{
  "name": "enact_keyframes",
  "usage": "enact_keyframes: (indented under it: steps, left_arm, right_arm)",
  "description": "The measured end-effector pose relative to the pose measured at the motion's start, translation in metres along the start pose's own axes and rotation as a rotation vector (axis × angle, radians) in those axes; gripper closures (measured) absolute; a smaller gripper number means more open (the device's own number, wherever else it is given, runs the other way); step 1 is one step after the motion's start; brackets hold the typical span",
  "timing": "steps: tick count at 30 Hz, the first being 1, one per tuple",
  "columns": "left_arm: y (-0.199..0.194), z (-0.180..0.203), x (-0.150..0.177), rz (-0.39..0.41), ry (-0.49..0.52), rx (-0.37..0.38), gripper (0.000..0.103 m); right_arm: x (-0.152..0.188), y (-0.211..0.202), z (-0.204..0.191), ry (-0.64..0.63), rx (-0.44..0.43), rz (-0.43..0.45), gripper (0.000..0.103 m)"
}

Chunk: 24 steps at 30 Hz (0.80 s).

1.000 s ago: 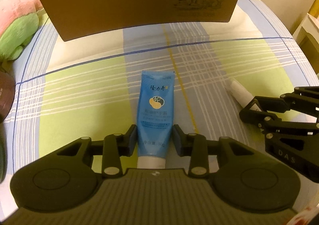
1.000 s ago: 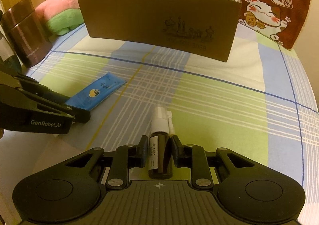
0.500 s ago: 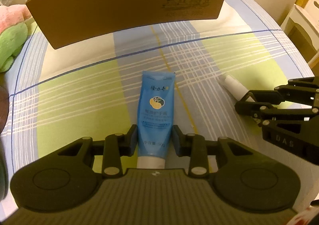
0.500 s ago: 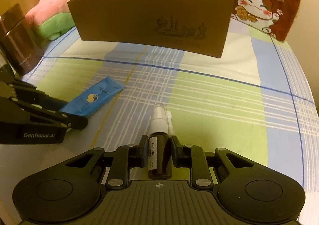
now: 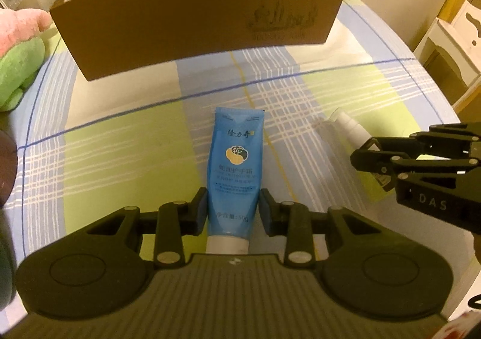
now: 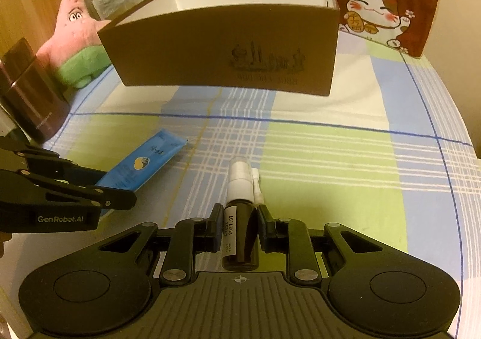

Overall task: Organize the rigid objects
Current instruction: 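Carry the blue tube and dropper bottle with both tools over the brown box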

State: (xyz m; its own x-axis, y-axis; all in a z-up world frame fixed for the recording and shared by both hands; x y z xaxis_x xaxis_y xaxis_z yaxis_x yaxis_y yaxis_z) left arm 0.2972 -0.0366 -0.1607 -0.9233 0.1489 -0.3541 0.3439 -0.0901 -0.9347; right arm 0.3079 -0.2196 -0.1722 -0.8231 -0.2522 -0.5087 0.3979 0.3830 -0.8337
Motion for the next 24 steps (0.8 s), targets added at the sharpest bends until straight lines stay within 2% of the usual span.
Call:
enact_keyframes:
  steps: [14, 24]
  left_arm:
    - [-0.040, -0.012, -0.025, 0.101, -0.023, 0.008, 0.071]
    - [-0.075, -0.026, -0.060, 0.195, -0.040, -0.013, 0.071]
  right_arm:
    - [-0.034, -0.020, -0.004, -0.019, -0.034, 0.074, 0.079]
    - [-0.082, -0.037, -0.004, -0.031, -0.077, 0.159, 0.079]
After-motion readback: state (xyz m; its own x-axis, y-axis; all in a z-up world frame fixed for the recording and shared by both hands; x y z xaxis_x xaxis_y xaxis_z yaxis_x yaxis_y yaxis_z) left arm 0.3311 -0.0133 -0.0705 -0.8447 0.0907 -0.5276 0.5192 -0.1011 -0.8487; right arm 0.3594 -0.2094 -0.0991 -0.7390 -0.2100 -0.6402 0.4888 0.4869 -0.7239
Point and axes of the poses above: each gripper's, at about its wrist camera, not at the fingertips, and y roughly the way its jaws point, z to its right, x to its underside, the point moved 2 cm from there along y, roughly the way its jaws point, and after that the axes turned 6 degrees about -z, right-handed, at the moved point
